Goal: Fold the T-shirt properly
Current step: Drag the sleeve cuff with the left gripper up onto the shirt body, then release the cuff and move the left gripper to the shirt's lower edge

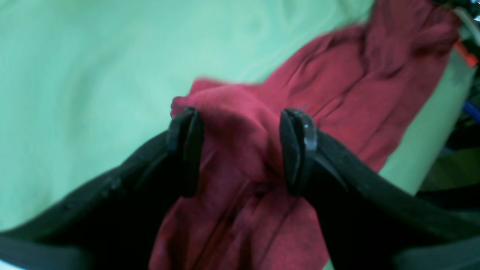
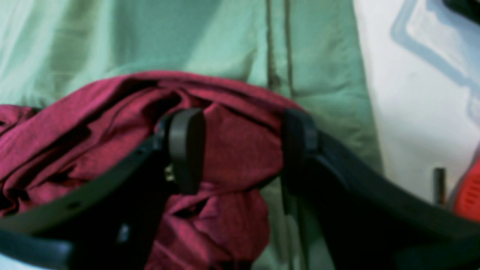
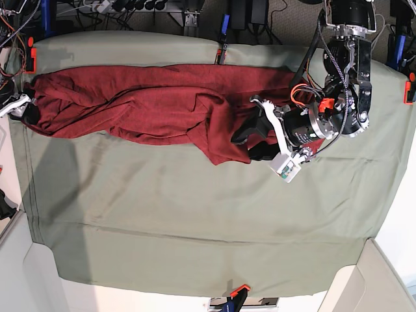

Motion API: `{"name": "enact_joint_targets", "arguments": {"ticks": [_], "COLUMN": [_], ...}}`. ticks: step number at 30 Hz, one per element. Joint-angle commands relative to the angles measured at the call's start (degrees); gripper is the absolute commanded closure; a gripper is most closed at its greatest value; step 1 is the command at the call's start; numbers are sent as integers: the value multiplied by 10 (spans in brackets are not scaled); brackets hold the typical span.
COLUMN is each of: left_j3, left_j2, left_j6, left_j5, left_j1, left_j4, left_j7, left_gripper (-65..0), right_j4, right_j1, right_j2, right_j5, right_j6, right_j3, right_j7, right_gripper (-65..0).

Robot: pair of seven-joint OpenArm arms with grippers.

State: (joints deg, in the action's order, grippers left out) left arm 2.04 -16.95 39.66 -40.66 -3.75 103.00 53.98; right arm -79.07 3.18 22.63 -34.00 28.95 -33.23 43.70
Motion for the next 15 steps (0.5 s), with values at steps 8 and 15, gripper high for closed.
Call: {"name": "enact_joint_targets", "arguments": {"ticks": [8,15], "left_j3": [2,2], "left_j2": [-2,-2], "left_j6": [3,3], "left_j5": [-131,-231], "left_j1": [1,-46], "left_j4": [-4,1], "left_j7": [122,179], "left_gripper": [-350,-208], "right_j4": [-9,-9], "right_j1": [-6,-6], "right_j2": [10,10], "right_j5": [-7,-7], "right_j6": [4,4], "right_j3": [-4,-4], "right_j7": [-13,-19], "right_gripper": [-329,-329]}}
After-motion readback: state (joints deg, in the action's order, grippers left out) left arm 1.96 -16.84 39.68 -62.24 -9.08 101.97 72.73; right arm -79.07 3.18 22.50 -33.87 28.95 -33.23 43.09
